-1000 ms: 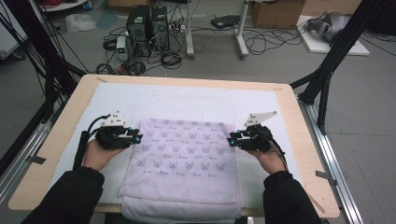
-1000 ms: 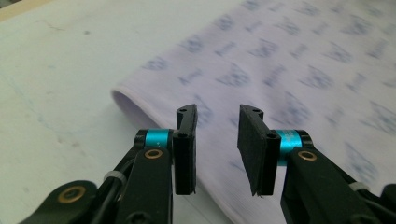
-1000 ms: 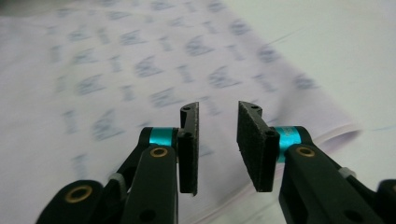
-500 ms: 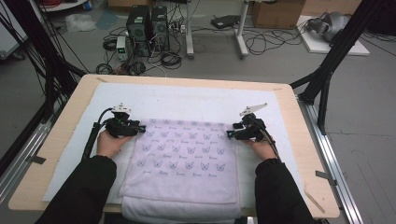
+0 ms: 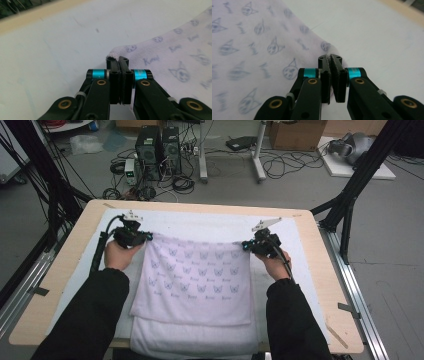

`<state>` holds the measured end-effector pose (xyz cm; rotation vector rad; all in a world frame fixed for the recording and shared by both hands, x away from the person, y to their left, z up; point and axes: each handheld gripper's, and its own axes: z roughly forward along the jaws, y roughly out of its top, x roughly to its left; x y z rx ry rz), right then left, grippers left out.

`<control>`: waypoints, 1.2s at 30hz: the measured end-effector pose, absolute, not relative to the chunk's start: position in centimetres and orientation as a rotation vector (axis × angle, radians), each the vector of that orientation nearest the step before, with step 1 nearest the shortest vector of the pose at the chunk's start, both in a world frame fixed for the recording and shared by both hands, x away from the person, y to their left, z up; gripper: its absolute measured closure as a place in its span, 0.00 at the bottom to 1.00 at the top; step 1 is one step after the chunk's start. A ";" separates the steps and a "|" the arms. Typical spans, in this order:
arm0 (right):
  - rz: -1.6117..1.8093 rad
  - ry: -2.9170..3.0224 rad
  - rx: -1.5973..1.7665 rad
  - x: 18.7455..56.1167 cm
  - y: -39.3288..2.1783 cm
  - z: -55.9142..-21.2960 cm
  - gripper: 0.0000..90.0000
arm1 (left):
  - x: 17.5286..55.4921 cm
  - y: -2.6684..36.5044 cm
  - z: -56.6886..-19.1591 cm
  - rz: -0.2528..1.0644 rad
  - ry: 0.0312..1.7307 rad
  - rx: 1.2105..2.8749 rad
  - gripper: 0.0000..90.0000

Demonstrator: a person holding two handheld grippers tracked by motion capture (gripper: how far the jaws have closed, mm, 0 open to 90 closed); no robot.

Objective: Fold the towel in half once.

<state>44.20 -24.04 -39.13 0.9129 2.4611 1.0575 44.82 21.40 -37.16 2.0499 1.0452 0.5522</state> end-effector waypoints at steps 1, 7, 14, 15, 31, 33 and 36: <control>1.058 2.429 0.915 44.4 -24.3 -38.2 0.97 | 45.1 21.5 -35.9 0.575 1.039 2.032 0.98; 1.096 2.302 0.836 45.6 -24.8 -30.4 0.97 | 46.5 21.5 -27.8 0.721 0.961 1.929 0.98; 1.189 2.241 0.977 46.8 -25.9 -29.7 0.65 | 46.6 22.3 -29.4 0.676 1.012 1.951 0.73; 1.162 2.247 0.978 46.6 -26.1 -30.8 0.65 | 46.3 22.8 -30.6 0.657 1.023 1.955 0.73; 1.161 2.522 0.861 39.9 -24.2 -39.1 0.61 | 39.1 25.0 -40.2 0.475 0.906 2.040 0.69; 1.175 2.534 0.845 38.9 -24.0 -39.7 0.62 | 38.2 24.9 -40.8 0.442 0.863 2.062 0.71; 1.189 2.563 0.826 37.8 -23.5 -40.5 0.63 | 37.3 24.7 -41.8 0.377 0.828 2.083 0.76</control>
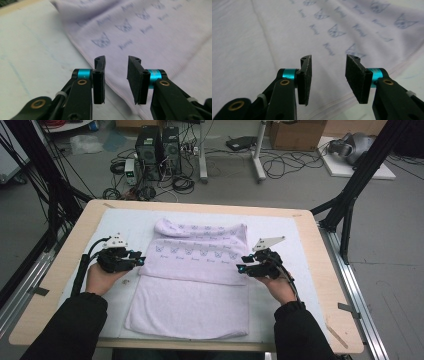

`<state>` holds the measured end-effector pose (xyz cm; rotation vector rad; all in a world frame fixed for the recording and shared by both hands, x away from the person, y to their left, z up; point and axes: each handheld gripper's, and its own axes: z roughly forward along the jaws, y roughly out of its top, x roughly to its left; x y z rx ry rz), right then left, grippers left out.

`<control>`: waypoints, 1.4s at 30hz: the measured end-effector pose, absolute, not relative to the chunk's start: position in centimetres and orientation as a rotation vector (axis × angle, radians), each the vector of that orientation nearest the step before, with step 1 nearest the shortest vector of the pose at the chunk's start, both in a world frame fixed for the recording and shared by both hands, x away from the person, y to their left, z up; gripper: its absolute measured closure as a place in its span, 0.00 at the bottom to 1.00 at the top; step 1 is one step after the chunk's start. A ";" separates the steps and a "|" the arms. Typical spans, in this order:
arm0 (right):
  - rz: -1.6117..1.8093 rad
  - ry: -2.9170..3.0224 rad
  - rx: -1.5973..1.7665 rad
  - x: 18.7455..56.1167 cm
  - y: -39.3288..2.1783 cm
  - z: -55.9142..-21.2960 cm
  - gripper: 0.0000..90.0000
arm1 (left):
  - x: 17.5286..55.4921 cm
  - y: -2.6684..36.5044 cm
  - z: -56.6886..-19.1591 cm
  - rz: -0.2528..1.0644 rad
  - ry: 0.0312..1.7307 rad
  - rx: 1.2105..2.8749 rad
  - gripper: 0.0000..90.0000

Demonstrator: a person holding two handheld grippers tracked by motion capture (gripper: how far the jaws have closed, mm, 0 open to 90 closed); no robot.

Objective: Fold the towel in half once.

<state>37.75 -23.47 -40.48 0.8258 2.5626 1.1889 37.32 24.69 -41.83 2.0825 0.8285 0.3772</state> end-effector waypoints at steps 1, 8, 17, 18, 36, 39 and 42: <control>1.194 2.572 0.815 37.5 -23.3 -40.7 0.63 | 37.0 24.5 -42.2 0.368 0.811 2.093 0.76; 1.134 2.689 0.788 36.8 -22.3 -42.4 0.68 | 37.1 23.9 -43.5 0.336 0.791 2.133 0.75; 1.096 2.724 0.779 37.2 -21.6 -43.7 0.89 | 37.2 23.4 -44.1 0.313 0.793 2.174 0.97; 1.096 2.725 0.772 37.2 -21.7 -43.7 0.94 | 37.2 23.4 -44.1 0.315 0.794 2.177 0.97; 1.320 2.595 0.619 33.5 -24.5 -38.0 0.98 | 33.3 23.7 -38.8 0.338 0.691 2.127 0.98; 1.292 2.642 0.576 32.2 -24.2 -37.9 0.98 | 32.1 23.7 -38.7 0.340 0.682 2.134 0.98; 1.292 2.661 0.531 30.8 -24.0 -37.9 0.98 | 30.4 23.8 -39.0 0.332 0.658 2.150 0.98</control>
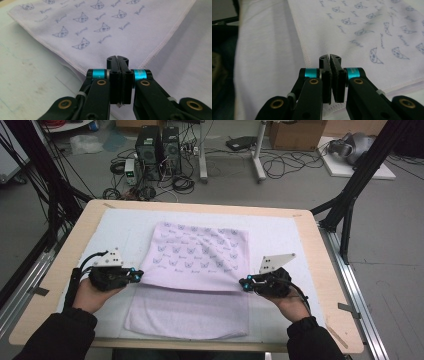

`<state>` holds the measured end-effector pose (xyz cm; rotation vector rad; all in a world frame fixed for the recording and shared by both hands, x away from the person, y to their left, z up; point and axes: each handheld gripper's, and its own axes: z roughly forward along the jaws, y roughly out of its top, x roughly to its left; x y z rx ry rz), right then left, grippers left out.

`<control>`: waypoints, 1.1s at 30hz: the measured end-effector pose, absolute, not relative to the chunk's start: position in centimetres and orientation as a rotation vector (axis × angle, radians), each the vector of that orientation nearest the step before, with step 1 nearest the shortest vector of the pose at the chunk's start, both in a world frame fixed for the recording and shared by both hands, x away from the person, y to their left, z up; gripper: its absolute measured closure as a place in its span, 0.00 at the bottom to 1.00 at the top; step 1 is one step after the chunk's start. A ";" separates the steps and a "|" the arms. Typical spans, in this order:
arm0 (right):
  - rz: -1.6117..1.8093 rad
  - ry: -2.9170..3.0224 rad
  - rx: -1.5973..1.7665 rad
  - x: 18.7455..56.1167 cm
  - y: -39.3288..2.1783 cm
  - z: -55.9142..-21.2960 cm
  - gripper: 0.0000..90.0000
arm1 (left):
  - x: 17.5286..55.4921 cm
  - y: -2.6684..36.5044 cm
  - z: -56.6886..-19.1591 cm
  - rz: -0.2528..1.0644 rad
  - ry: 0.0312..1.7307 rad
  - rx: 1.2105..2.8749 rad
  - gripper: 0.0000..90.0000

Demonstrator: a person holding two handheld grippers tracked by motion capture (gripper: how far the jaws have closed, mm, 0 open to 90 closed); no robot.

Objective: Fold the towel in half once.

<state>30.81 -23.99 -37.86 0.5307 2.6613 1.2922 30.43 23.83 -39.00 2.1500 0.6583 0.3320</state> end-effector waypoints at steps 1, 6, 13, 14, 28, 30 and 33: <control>1.296 2.667 0.523 30.3 -24.0 -37.9 0.98 | 29.8 23.9 -39.1 0.328 0.652 2.153 0.98; 1.315 2.723 0.494 28.1 -24.3 -38.7 0.97 | 27.4 24.4 -40.1 0.305 0.621 2.176 0.98; 1.255 2.760 0.544 28.9 -23.7 -40.9 0.81 | 27.9 23.7 -42.1 0.253 0.627 2.222 0.80; 1.235 2.776 0.544 29.1 -23.4 -41.3 0.79 | 28.1 23.5 -42.4 0.244 0.629 2.231 0.79; 1.175 2.824 0.559 29.5 -22.7 -43.7 0.98 | 28.4 23.0 -43.6 0.236 0.629 2.248 0.98; 1.196 2.818 0.558 29.4 -22.8 -43.5 0.98 | 28.2 23.1 -43.3 0.239 0.628 2.241 0.98; 1.218 2.803 0.544 29.1 -23.0 -42.8 0.98 | 27.9 23.3 -42.6 0.248 0.621 2.217 0.98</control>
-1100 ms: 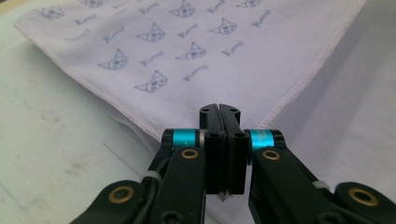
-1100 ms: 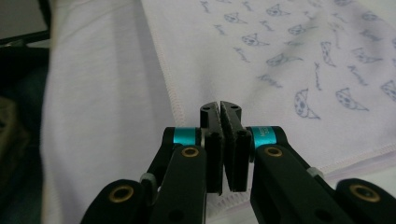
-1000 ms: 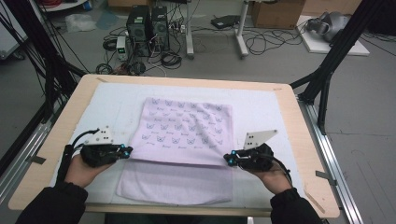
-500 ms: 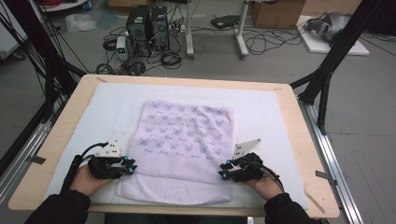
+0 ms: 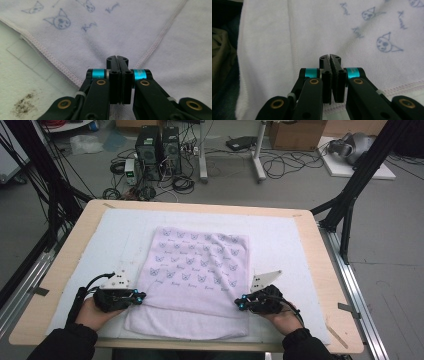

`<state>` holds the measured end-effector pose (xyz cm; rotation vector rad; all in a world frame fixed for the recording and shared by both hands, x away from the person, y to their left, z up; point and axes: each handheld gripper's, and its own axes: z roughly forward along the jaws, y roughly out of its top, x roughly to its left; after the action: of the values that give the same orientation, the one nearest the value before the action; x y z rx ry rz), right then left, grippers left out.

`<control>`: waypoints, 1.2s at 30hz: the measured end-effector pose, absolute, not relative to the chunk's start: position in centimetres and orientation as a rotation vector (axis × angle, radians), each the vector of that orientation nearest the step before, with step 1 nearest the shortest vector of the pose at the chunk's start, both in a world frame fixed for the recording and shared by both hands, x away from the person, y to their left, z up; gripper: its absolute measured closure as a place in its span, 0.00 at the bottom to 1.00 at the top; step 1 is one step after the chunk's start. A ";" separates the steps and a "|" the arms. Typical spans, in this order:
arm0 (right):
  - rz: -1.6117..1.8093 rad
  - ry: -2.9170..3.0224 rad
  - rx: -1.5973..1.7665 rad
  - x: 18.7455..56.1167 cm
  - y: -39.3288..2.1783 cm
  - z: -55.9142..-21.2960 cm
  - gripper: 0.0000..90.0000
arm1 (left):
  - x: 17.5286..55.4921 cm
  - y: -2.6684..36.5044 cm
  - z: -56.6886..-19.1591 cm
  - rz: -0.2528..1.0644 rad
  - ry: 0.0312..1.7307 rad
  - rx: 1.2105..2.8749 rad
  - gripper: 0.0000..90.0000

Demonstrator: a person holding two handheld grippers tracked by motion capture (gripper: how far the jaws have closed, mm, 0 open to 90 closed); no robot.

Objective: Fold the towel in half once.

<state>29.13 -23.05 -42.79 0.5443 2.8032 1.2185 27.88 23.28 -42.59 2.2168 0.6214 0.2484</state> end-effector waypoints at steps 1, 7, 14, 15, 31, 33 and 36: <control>1.228 2.799 0.542 29.0 -23.1 -42.6 0.98 | 27.7 23.4 -42.3 0.252 0.618 2.214 0.98; 1.294 2.757 0.516 28.2 -23.7 -40.8 0.99 | 26.4 23.9 -40.4 0.266 0.597 2.179 0.98; 1.311 2.772 0.455 26.1 -24.3 -39.8 1.00 | 23.5 24.3 -40.4 0.250 0.575 2.191 0.98; 1.312 2.792 0.446 25.5 -24.4 -39.8 1.00 | 22.7 24.6 -40.7 0.228 0.566 2.194 0.98; 1.243 2.919 0.390 26.9 -20.3 -44.2 0.87 | 23.9 22.4 -43.8 0.169 0.524 2.271 0.89; 1.239 2.928 0.389 27.0 -20.5 -44.1 0.97 | 24.2 22.6 -43.8 0.152 0.542 2.271 0.96; 1.256 2.928 0.374 26.9 -20.7 -44.0 0.99 | 24.0 22.5 -43.6 0.168 0.547 2.270 0.97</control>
<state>26.87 -20.67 -43.98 0.3745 2.9281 1.2557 23.96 22.46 -43.58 2.2698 0.5468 0.1679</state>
